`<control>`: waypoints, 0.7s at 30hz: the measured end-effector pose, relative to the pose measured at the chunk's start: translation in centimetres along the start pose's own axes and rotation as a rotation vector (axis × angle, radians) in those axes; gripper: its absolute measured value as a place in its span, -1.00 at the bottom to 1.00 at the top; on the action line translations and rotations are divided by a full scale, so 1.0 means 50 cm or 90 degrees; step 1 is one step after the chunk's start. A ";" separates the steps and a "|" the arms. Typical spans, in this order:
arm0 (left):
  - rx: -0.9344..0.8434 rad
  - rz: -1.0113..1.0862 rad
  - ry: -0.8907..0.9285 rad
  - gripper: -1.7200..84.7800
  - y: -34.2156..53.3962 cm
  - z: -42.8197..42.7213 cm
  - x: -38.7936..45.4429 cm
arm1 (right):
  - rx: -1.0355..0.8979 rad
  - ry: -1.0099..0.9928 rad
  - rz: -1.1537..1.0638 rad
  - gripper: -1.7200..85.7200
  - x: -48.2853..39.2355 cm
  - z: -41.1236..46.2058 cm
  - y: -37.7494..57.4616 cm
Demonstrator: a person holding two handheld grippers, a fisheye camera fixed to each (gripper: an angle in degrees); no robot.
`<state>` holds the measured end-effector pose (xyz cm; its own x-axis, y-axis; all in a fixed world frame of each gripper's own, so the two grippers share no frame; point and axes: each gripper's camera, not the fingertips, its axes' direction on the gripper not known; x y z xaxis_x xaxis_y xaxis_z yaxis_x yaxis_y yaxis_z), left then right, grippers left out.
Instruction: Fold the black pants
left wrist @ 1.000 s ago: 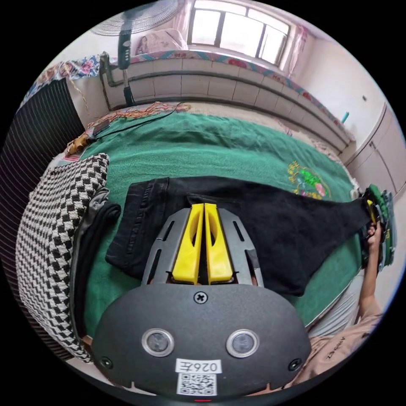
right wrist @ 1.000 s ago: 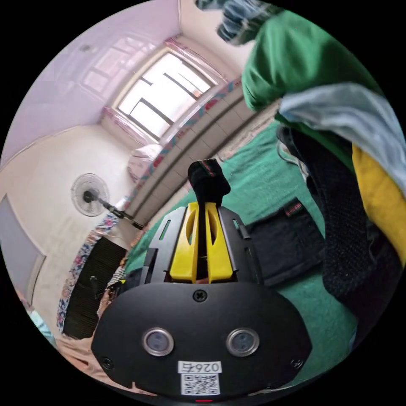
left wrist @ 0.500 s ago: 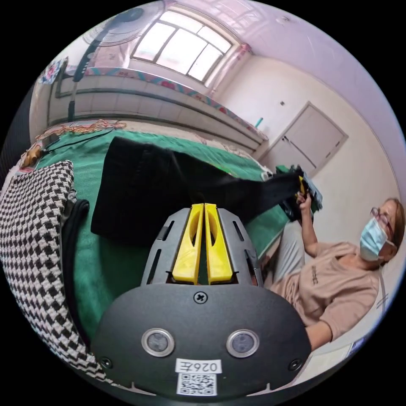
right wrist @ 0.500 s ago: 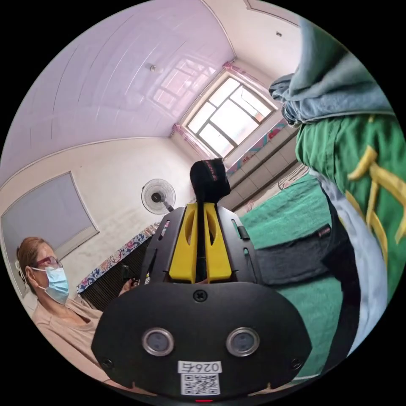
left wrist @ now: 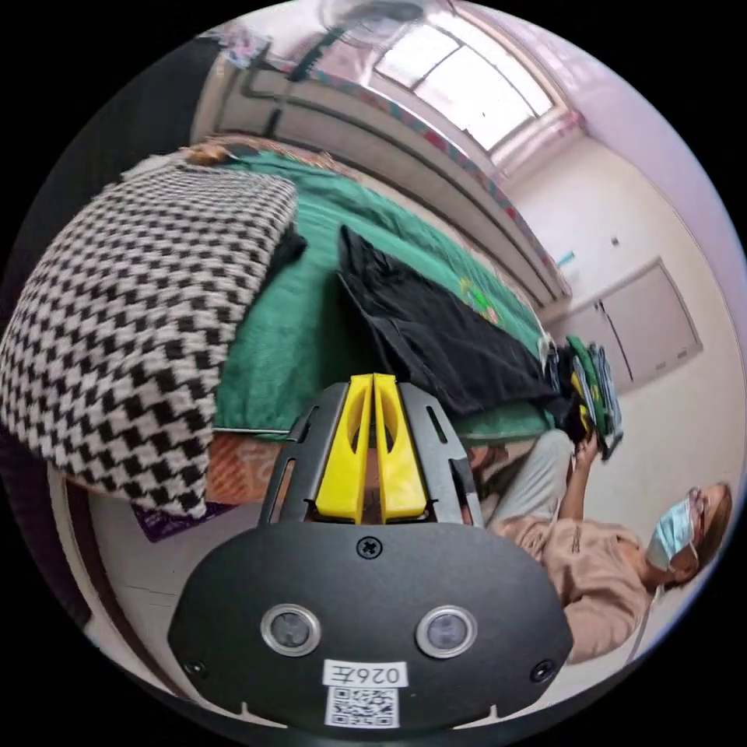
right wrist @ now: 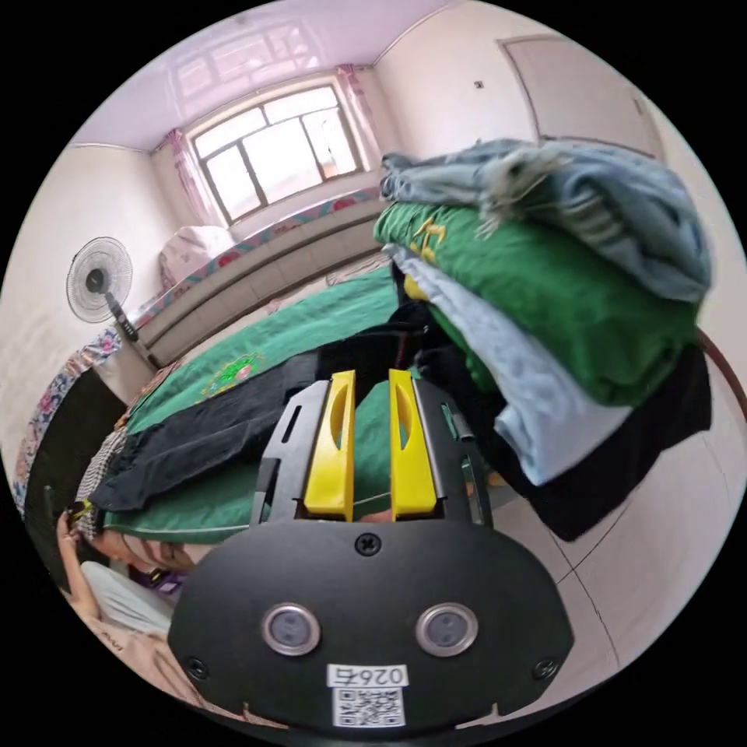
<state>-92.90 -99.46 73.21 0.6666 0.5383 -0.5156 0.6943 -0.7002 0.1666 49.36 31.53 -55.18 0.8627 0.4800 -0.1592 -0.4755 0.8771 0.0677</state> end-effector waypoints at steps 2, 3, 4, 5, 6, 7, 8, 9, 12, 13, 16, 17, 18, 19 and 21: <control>0.098 -0.050 -0.021 -0.98 0.020 -0.038 -0.018 | 0.094 0.061 0.018 -0.91 -0.015 -0.066 0.003; 0.113 -0.050 -0.029 -0.98 0.019 -0.039 -0.014 | 0.121 0.072 0.023 -0.92 -0.018 -0.083 0.004; 0.131 -0.043 -0.051 -0.98 0.010 -0.033 0.004 | 0.178 0.076 0.032 -0.94 -0.025 -0.116 0.004; 0.131 -0.012 -0.080 -0.98 -0.009 -0.015 0.036 | 0.231 0.056 0.027 -0.96 -0.036 -0.140 -0.002; 0.129 0.006 -0.096 -0.98 -0.022 -0.002 0.056 | 0.249 0.041 0.018 -0.97 -0.044 -0.147 -0.009; 0.128 0.047 -0.131 -0.98 -0.049 0.029 0.102 | 0.260 0.010 -0.011 -0.98 -0.065 -0.148 -0.035; 0.137 0.093 -0.157 -0.98 -0.076 0.065 0.152 | 0.234 -0.014 -0.050 -0.98 -0.093 -0.130 -0.075; 0.143 0.114 -0.165 -0.98 -0.090 0.085 0.175 | 0.210 -0.022 -0.070 -0.98 -0.109 -0.115 -0.098; 0.120 0.185 -0.160 -0.98 -0.165 0.205 0.259 | 0.045 -0.050 -0.154 -0.98 -0.186 0.015 -0.214; 0.053 0.190 -0.156 -0.98 -0.202 0.272 0.269 | -0.036 -0.054 -0.183 -0.98 -0.211 0.084 -0.255; -0.240 0.159 -0.181 -0.98 -0.267 0.481 0.229 | -0.384 -0.022 -0.287 -0.98 -0.260 0.294 -0.321; -0.295 0.165 -0.188 -0.98 -0.275 0.536 0.212 | -0.482 0.001 -0.331 -0.98 -0.273 0.350 -0.319; -0.295 0.164 -0.186 -0.98 -0.281 0.548 0.206 | -0.503 0.019 -0.352 -0.98 -0.277 0.363 -0.319; -0.271 0.160 -0.171 -0.98 -0.295 0.545 0.195 | -0.489 0.038 -0.370 -0.98 -0.282 0.361 -0.332; -0.164 0.145 -0.152 -0.98 -0.321 0.490 0.183 | -0.425 0.054 -0.363 -0.98 -0.275 0.330 -0.370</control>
<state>-104.58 -94.78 45.25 0.7500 0.2379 -0.6172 0.6022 -0.6317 0.4882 49.12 8.97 -38.00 0.9963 -0.0539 -0.0674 -0.0006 0.7763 -0.6304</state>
